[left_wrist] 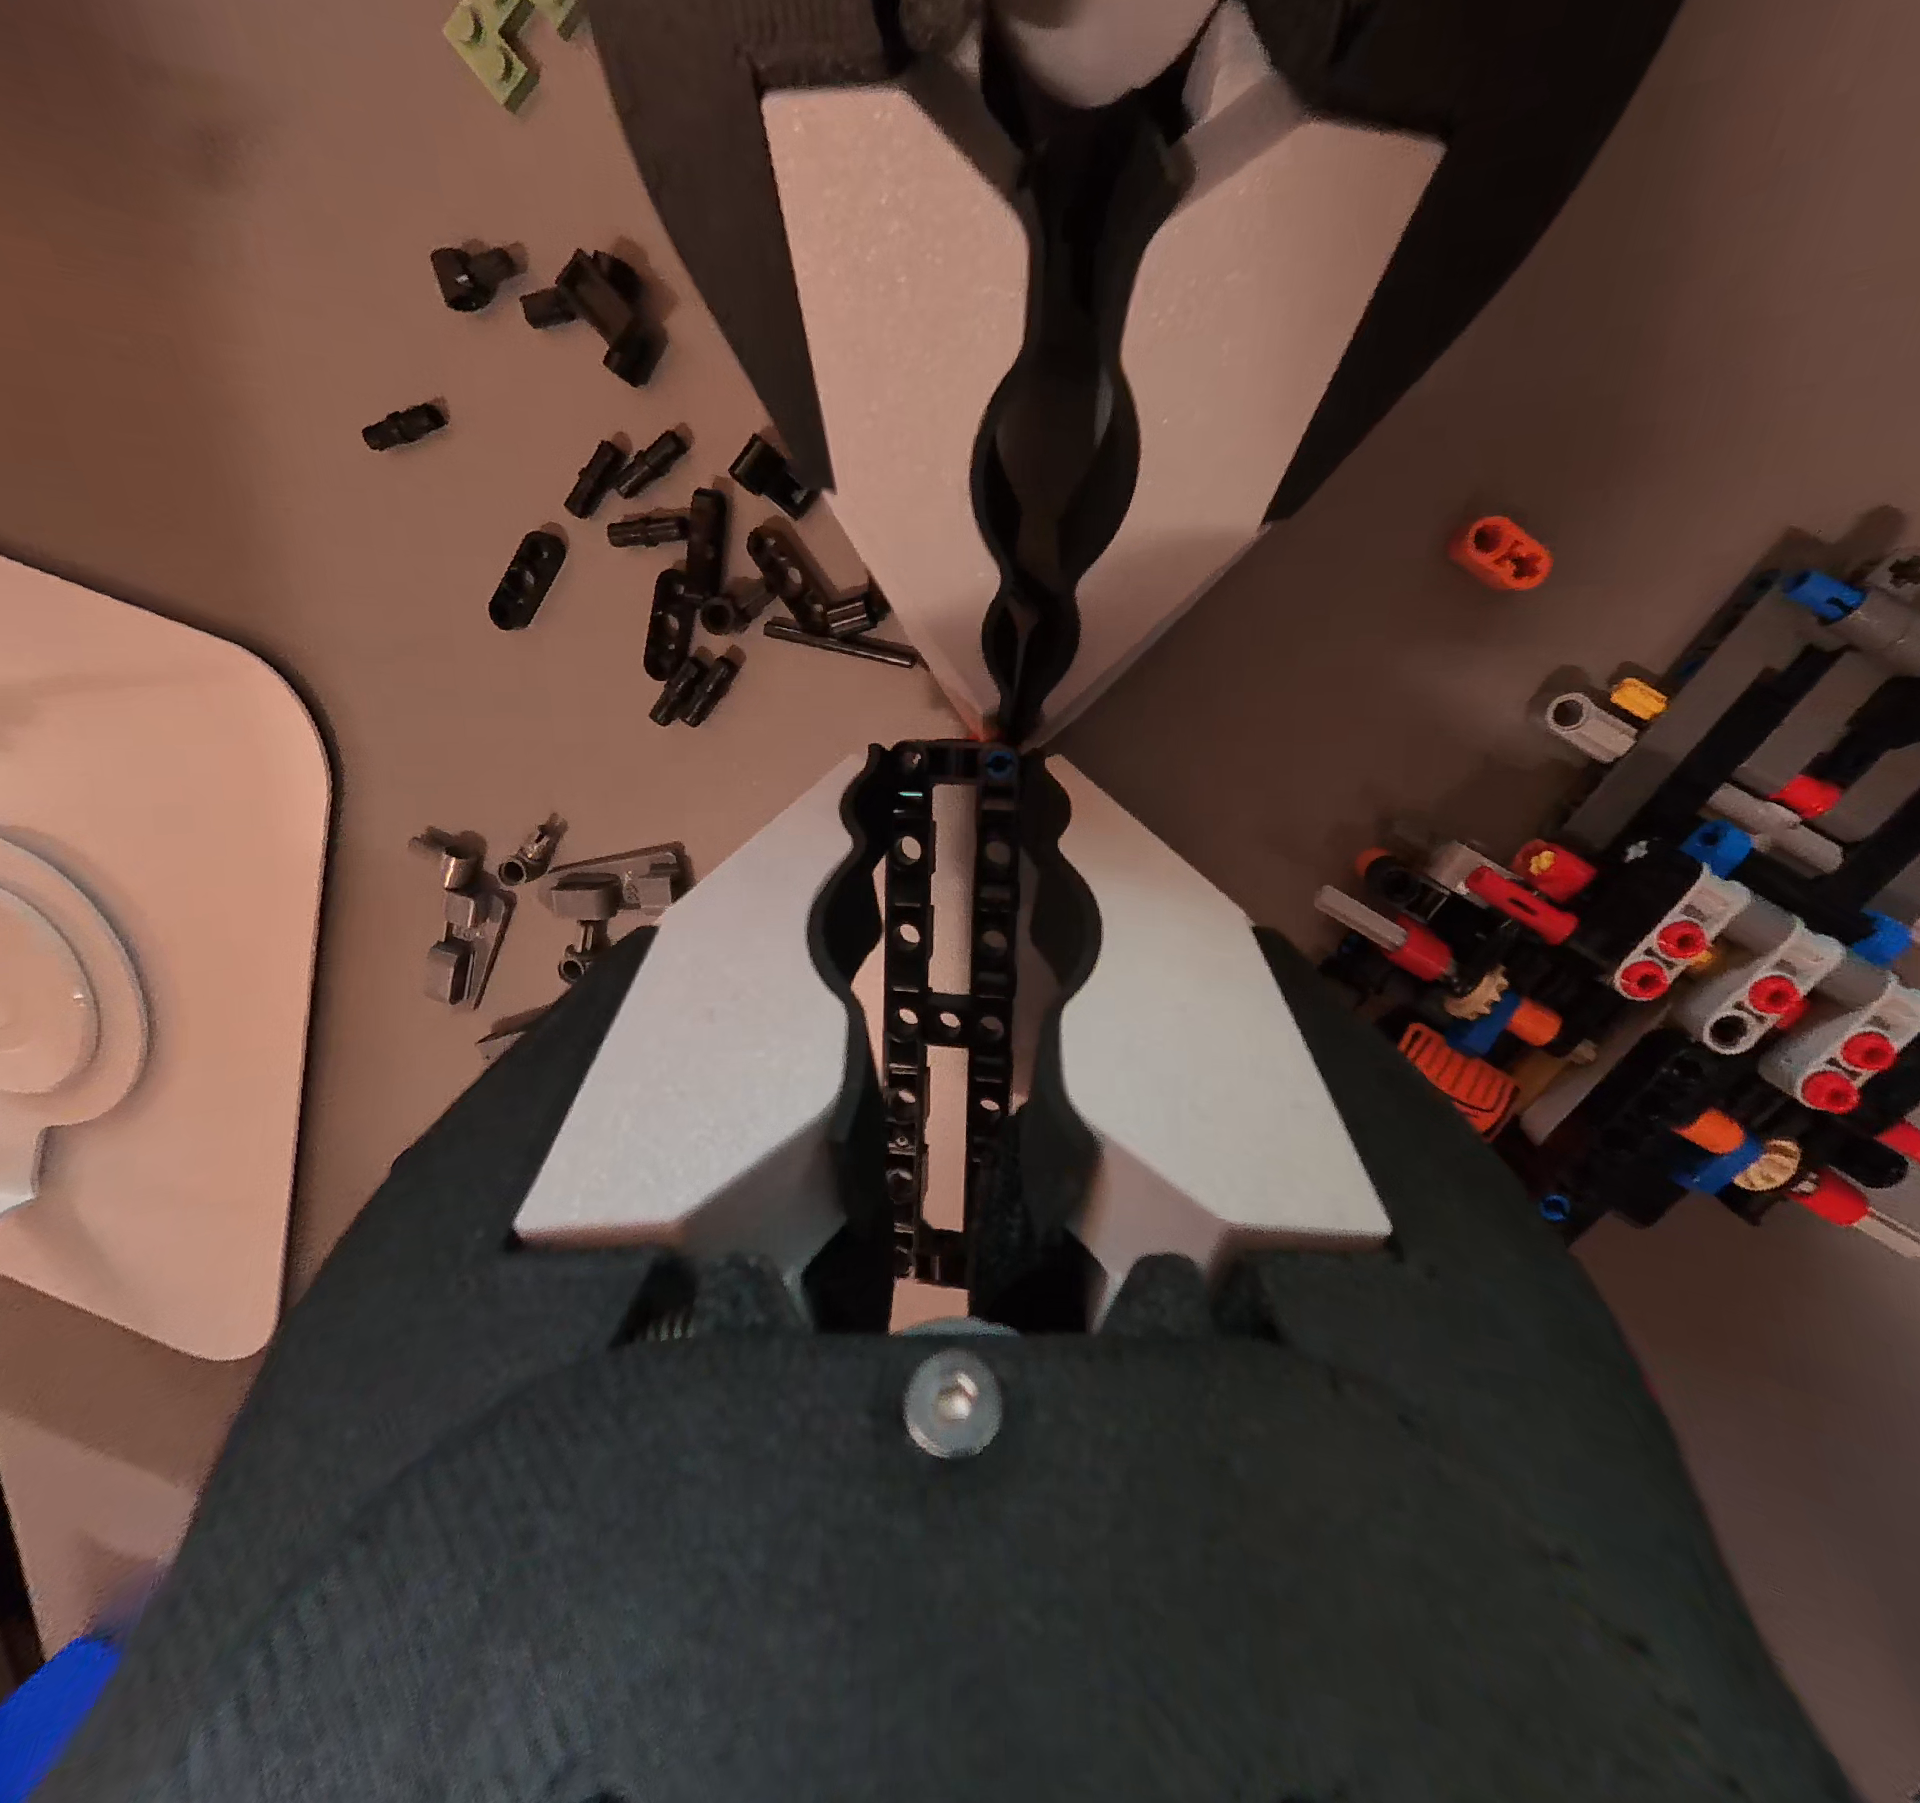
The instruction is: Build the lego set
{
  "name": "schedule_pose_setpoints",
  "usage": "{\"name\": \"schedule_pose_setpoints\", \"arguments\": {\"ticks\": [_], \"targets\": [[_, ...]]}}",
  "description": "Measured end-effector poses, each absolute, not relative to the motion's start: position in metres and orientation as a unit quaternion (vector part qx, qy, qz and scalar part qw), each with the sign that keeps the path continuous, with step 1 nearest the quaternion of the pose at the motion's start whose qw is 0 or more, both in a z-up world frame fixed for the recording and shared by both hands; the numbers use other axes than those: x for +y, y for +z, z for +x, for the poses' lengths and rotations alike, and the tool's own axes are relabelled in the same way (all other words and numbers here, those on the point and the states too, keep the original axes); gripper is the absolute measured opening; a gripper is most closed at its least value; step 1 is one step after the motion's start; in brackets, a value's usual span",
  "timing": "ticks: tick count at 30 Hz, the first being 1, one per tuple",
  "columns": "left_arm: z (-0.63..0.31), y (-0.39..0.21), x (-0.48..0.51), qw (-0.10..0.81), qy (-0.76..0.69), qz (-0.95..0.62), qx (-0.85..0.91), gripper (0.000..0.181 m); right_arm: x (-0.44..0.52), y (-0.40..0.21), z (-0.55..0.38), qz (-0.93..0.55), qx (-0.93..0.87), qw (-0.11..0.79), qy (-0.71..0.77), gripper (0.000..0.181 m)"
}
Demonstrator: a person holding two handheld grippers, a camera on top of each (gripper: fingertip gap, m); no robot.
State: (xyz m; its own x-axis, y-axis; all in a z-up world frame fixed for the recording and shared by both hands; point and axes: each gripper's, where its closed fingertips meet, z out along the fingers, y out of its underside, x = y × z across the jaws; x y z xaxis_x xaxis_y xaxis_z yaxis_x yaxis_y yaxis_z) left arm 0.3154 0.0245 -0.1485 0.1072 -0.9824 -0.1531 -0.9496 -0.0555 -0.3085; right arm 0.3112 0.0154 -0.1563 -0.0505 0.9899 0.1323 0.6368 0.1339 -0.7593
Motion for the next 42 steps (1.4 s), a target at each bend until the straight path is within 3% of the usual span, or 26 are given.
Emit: {"name": "schedule_pose_setpoints", "arguments": {"ticks": [24, 38, 42], "targets": [[0.3189, -0.1497, 0.0252, 0.17, -0.149, -0.737, 0.637, 0.025, 0.0155, -0.1563, 0.3114, -0.602, -0.674, 0.337, 0.262, 0.0], [0.3163, -0.1491, 0.0245, 0.229, -0.086, -0.723, 0.646, 0.027, 0.0157, -0.1551, 0.3114, -0.604, -0.672, 0.346, 0.254, 0.0], [0.3184, -0.1493, 0.0237, 0.22, -0.092, -0.723, 0.649, 0.026, 0.0166, -0.1509, 0.3164, -0.612, -0.666, 0.338, 0.261, 0.013]]}}
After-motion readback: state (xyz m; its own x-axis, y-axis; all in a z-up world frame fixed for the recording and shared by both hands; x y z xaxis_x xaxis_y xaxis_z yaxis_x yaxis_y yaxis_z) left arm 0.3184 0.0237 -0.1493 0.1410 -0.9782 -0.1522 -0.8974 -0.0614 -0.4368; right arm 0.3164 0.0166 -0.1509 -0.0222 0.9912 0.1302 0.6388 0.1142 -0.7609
